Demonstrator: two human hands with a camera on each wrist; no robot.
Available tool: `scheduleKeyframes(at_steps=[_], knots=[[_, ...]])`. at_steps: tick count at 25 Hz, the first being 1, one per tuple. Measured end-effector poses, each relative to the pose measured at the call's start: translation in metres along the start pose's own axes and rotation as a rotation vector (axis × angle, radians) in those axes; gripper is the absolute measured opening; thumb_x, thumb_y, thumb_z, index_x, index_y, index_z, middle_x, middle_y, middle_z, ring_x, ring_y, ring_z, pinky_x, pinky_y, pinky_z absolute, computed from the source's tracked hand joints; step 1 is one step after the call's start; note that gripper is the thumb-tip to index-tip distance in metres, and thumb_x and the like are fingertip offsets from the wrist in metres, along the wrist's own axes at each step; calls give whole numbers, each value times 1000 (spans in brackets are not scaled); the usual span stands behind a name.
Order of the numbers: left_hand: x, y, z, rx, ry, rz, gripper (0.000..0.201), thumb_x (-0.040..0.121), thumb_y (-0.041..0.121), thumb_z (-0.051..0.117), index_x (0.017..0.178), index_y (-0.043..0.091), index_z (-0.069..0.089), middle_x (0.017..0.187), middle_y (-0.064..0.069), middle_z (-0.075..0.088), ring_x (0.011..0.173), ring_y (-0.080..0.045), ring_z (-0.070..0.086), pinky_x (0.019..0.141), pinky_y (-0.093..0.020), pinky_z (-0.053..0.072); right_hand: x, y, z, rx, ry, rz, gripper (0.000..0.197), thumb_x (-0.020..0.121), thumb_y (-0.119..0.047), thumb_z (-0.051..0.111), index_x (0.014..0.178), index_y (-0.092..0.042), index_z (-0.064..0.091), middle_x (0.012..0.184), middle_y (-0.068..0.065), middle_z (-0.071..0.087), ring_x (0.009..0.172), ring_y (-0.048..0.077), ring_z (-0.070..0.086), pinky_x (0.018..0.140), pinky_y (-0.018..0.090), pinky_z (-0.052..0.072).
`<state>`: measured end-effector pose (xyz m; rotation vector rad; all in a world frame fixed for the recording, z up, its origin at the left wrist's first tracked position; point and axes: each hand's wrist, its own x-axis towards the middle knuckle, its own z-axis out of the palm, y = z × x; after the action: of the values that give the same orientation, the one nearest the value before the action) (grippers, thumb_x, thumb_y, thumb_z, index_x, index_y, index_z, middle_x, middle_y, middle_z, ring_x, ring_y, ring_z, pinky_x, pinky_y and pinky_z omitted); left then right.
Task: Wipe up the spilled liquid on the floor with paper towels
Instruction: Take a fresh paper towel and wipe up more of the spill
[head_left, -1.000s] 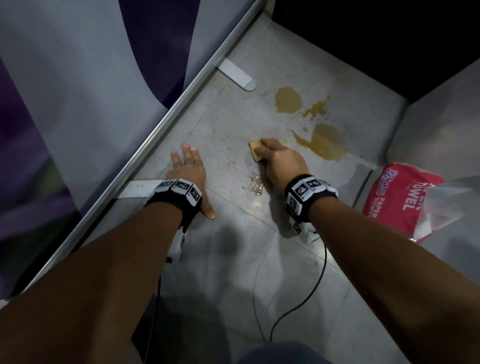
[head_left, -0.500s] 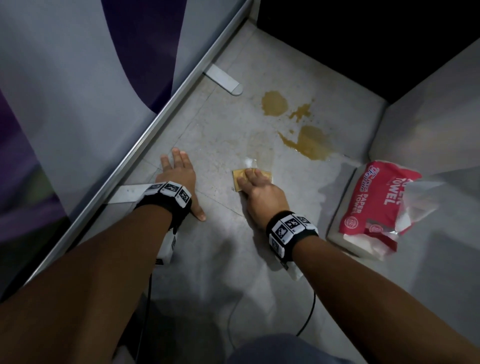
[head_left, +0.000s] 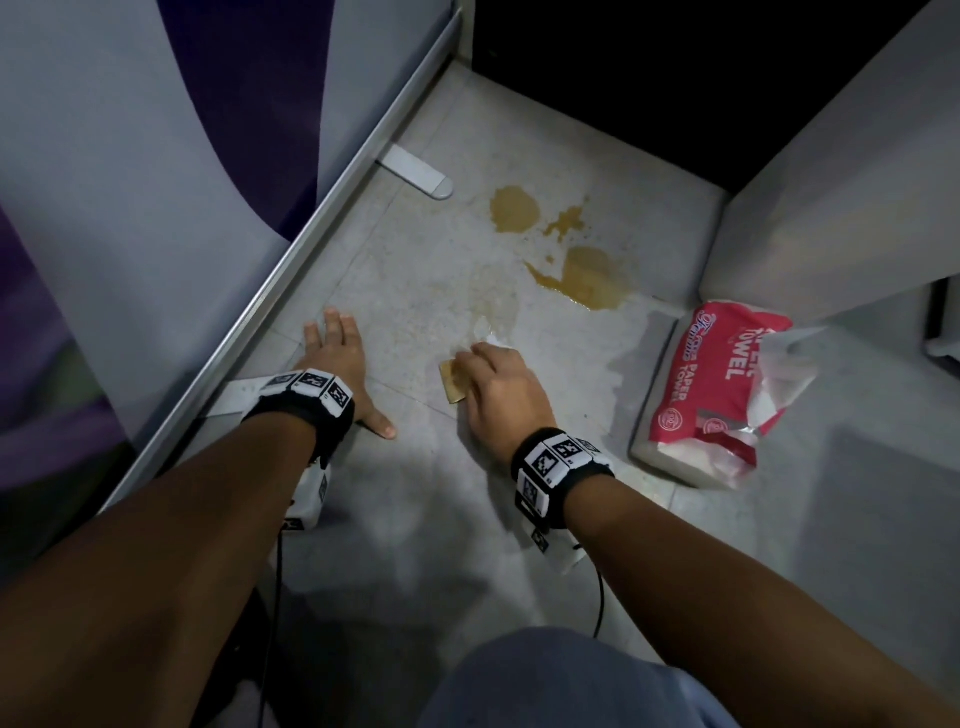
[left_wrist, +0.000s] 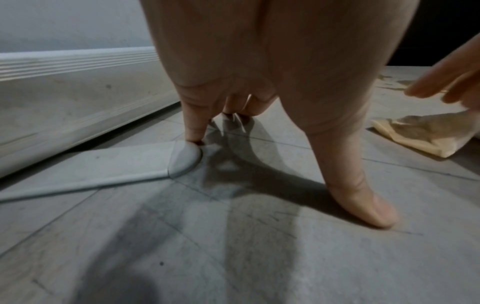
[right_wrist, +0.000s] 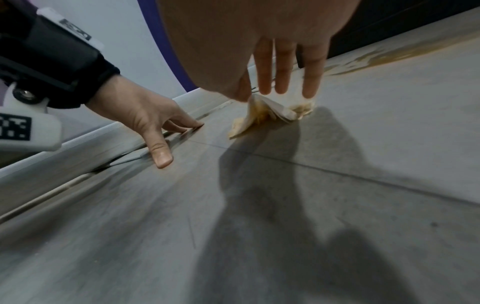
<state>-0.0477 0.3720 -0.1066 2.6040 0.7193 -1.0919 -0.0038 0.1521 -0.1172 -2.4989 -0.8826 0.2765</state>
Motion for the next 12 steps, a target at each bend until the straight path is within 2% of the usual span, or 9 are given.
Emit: scheduleKeyframes(at_steps=[2,4,9,12], knots=[[1,0,0,6,-1,-2,174,34,63,91,150,5,-25,160,-16,-25,147,-41,-17,121,-53,11,4,2,5,-130,-1,46,40,74,-7,63,113,-12,65,111,10,60,96,32,54,76,44,52],[2,1,0,7,-4,-5,174,34,63,92,149,5,-24,160,-17,-24,147,-42,-17,121,-52,9,6,6,12,-155,-42,66,41,66,-2,66,106,-8,67,105,12,60,90,34,53,73,44,51],[5,2,1,16,-2,-19,176,31,63,92,149,4,-25,159,-17,-24,146,-43,-16,121,-53,10,3,0,23,-221,-69,-108,22,56,2,78,75,-7,71,78,9,63,72,31,57,57,32,48],[3,2,3,23,13,-24,175,32,63,92,149,6,-25,160,-15,-24,147,-41,-16,121,-53,11,0,-10,16,-275,-136,-205,15,59,-4,81,69,-9,71,72,7,64,67,28,60,55,30,45]])
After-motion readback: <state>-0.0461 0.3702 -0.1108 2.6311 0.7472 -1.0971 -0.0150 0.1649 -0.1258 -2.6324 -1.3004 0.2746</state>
